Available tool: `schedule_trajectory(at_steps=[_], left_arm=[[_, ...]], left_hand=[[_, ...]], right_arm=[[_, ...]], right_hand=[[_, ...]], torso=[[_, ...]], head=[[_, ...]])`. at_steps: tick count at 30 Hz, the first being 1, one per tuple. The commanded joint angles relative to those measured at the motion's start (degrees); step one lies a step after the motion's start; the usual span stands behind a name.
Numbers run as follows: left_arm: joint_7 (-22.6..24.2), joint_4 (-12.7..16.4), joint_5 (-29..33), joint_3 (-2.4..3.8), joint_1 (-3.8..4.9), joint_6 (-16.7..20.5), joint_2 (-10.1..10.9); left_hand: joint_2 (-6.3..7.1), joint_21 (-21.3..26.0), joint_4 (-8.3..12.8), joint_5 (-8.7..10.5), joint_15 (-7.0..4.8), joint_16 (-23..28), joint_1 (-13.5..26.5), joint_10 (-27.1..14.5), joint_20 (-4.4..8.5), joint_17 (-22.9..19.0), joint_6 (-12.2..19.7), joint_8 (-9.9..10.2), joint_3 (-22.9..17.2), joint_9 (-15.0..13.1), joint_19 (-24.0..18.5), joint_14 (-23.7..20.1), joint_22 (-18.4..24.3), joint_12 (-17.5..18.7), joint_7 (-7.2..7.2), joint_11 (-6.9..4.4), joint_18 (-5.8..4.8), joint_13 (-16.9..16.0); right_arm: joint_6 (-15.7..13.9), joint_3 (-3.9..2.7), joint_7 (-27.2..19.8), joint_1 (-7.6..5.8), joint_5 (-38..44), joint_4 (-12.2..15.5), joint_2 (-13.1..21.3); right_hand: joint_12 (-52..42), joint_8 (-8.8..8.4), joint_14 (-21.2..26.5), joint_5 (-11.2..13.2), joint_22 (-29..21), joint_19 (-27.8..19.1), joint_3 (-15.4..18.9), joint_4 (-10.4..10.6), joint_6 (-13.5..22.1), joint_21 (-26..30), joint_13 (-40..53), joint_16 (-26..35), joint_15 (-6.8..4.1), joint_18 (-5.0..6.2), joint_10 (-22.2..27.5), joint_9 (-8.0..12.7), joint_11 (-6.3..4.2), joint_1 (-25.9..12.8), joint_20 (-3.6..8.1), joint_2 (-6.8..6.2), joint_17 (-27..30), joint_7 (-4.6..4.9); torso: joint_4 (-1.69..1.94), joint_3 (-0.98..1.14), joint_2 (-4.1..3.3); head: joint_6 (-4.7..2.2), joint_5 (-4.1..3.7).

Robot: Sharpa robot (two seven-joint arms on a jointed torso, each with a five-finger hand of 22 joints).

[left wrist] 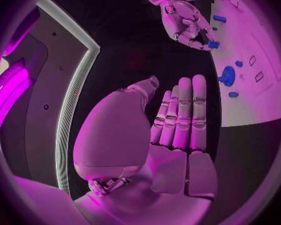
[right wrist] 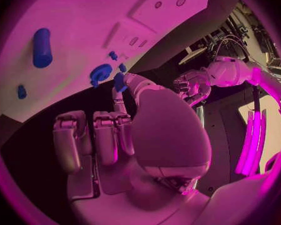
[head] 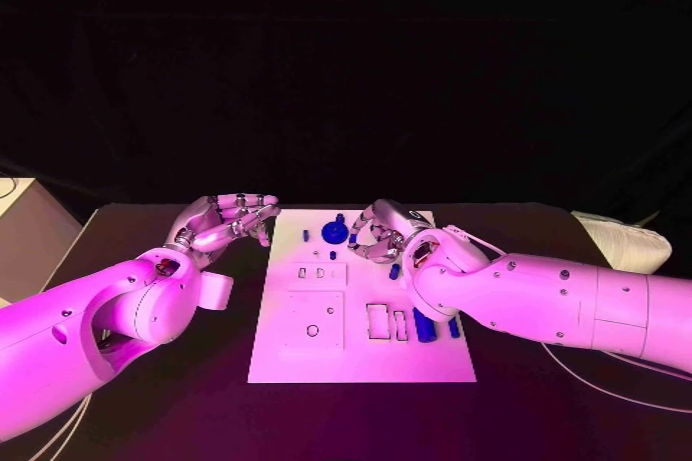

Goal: Assemble the parts on the task board

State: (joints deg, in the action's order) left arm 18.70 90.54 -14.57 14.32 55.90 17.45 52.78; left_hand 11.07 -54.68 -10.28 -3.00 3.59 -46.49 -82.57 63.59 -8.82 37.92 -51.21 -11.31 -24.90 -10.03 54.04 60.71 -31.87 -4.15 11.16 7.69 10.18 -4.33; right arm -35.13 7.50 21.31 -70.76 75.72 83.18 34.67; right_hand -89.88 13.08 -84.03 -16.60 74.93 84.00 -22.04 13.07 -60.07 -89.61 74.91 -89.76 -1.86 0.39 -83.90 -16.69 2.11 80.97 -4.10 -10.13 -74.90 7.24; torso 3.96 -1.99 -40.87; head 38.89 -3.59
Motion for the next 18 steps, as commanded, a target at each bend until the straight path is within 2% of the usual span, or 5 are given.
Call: schedule_trajectory(at_steps=[1,2,7,11,18], left_arm=[[-0.08,0.07,0.05,0.04,0.02,-1.16,-0.12],[-0.17,0.07,0.01,0.04,0.03,-1.11,-0.11],[-0.56,0.18,-0.34,0.03,0.04,-0.79,-0.01],[-0.67,0.29,-0.44,0.03,0.04,-0.67,0.04],[-0.74,0.46,-0.56,0.03,0.04,-0.64,0.05]], left_hand=[[0.14,-0.28,0.0,0.08,-0.15,-0.25,-0.31,0.3,-0.16,-0.09,0.07,-0.05,-0.14,-0.09,-0.43,-0.43,-0.07,-0.36,-0.12,-0.14,0.4,-0.07],[0.14,-0.28,0.0,0.08,-0.15,-0.25,-0.31,0.3,-0.16,-0.09,0.07,-0.05,-0.14,-0.09,-0.43,-0.43,-0.07,-0.36,-0.12,-0.14,0.4,-0.07],[0.18,-0.3,-0.13,0.09,-0.15,-0.26,-0.14,0.3,-0.16,-0.1,0.09,-0.04,-0.08,-0.09,-0.46,-0.44,-0.07,-0.36,-0.15,-0.16,0.4,-0.06],[0.18,-0.3,-0.13,0.09,-0.15,-0.26,-0.14,0.3,-0.16,-0.1,0.09,-0.04,-0.08,-0.09,-0.46,-0.44,-0.07,-0.36,-0.15,-0.16,0.4,-0.06],[0.18,-0.3,-0.13,0.09,-0.15,-0.26,-0.14,0.3,-0.16,-0.1,0.09,-0.04,-0.08,-0.09,-0.46,-0.44,-0.07,-0.36,-0.15,-0.16,0.4,-0.06]], right_arm=[[-0.96,0.13,4.9,0.7,5.27,0.27,-1.06],[-0.98,0.17,5.27,0.95,5.83,0.28,-1.42],[-0.98,0.35,6.58,1.79,7.67,-0.13,-2.9],[-0.93,0.41,7.19,2.33,8.44,-0.7,-3.88],[-0.69,0.45,8.88,3.15,9.8,-1.44,-5.3]], right_hand=[[-0.12,0.43,-5.97,-0.17,15.07,6.0,-0.14,0.05,-1.45,-0.39,15.09,-0.24,-0.31,-0.39,-6.1,-1.62,-0.41,-0.32,0.24,-0.1,-15.1,-1.18],[-0.12,0.43,-5.97,-0.17,15.07,6.0,-0.14,0.05,-1.45,-0.39,15.09,-0.24,-0.31,-0.39,-6.1,-1.62,-0.41,-0.32,0.24,-0.1,-15.1,-1.18],[-0.12,0.48,-5.97,-0.19,15.07,6.0,-0.12,0.05,-1.41,-0.39,15.09,-0.24,-0.33,-0.39,-6.1,-1.65,-0.41,-0.43,0.25,-0.21,-15.1,-1.19],[-0.12,0.53,-5.97,-0.22,15.07,6.0,-0.1,0.05,-1.39,-0.39,15.09,-0.24,-0.34,-0.39,-6.1,-1.67,-0.43,-0.54,0.26,-0.3,-15.1,-1.2],[-0.12,0.6,-5.97,-0.28,15.07,6.0,-0.09,0.07,-1.38,-0.39,15.09,-0.24,-0.36,-0.39,-6.1,-1.7,-0.44,-0.68,0.28,-0.38,-15.1,-1.22]], torso=[[0.03,-0.03,0.07],[-0.07,-0.03,0.05],[0.06,-0.13,-0.02],[-0.06,-0.04,-0.02],[-0.05,-0.04,-0.01]], head=[[0.05,0.18],[-0.06,0.28],[0.17,0.26],[0.4,0.29],[0.78,0.35]])
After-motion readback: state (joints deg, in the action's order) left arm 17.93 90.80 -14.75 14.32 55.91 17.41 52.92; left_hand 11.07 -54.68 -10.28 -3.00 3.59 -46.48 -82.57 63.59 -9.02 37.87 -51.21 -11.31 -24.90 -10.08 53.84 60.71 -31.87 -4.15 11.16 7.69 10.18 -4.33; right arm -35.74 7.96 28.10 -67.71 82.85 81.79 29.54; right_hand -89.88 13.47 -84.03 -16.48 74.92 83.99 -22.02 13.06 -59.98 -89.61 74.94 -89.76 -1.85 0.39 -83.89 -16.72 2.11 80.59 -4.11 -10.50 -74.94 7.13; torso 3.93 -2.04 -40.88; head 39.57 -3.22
